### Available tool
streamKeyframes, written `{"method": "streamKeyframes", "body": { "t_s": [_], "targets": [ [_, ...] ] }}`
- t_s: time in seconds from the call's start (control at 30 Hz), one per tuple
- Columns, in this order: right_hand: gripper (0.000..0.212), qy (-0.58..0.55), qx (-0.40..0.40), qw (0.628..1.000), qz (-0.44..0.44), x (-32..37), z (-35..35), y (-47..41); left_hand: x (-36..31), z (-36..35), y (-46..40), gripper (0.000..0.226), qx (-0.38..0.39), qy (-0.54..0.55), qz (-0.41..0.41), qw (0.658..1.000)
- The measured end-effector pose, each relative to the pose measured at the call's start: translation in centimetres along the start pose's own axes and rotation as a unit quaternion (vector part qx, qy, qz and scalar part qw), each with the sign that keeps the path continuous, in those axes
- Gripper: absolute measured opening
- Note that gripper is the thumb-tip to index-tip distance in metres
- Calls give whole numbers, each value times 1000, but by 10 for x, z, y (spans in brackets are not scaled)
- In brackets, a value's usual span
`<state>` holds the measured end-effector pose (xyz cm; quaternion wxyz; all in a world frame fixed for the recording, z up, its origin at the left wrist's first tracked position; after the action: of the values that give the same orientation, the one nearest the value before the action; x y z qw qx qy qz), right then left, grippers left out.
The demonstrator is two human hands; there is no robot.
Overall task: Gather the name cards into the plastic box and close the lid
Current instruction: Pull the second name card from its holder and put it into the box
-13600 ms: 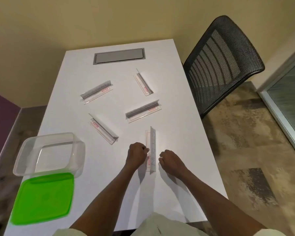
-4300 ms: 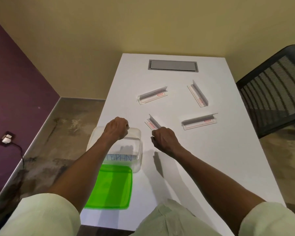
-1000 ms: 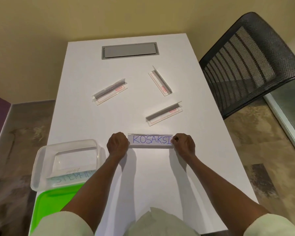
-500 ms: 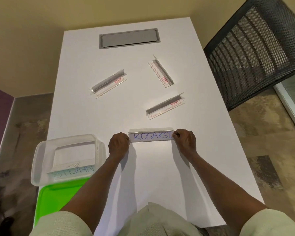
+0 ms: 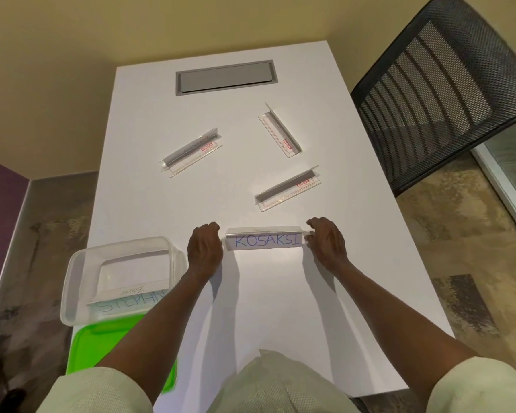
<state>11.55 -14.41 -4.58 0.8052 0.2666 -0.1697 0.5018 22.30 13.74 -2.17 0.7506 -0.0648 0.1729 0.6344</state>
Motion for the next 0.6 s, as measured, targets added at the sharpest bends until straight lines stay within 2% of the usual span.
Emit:
{"method": "streamKeyframes", "body": {
  "t_s": [0.13, 0.2, 0.33, 0.4, 0.6],
  "targets": [
    [39, 26, 7, 997, 73, 15, 6, -6, -22, 7, -1, 39, -1, -21, -130, 991],
    [43, 33, 31, 995, 89, 18, 5, -7, -25, 1, -3, 41, 29, -43, -150, 987],
    [62, 131, 42, 974, 183, 35, -2, -9, -26, -8, -5, 52, 52, -74, -179, 980],
    [61, 137, 44, 969, 203, 38, -8, -10, -26, -15, -8, 58, 67, -97, -185, 976],
    [59, 175, 41, 954, 241, 45, -14, -10, -11, -40, -23, 59, 137, -124, -118, 976]
  ]
}}
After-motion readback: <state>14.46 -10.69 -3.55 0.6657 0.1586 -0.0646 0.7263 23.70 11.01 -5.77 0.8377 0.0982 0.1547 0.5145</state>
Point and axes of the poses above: each hand's wrist, its own y-axis away from the middle knuckle, its own z-axis out of the back of the hand, x = y × z, the point moved 10 cm from there along -y, towards the middle knuckle, and after that the axes turned 4 degrees about z, right-handed, at the moved point
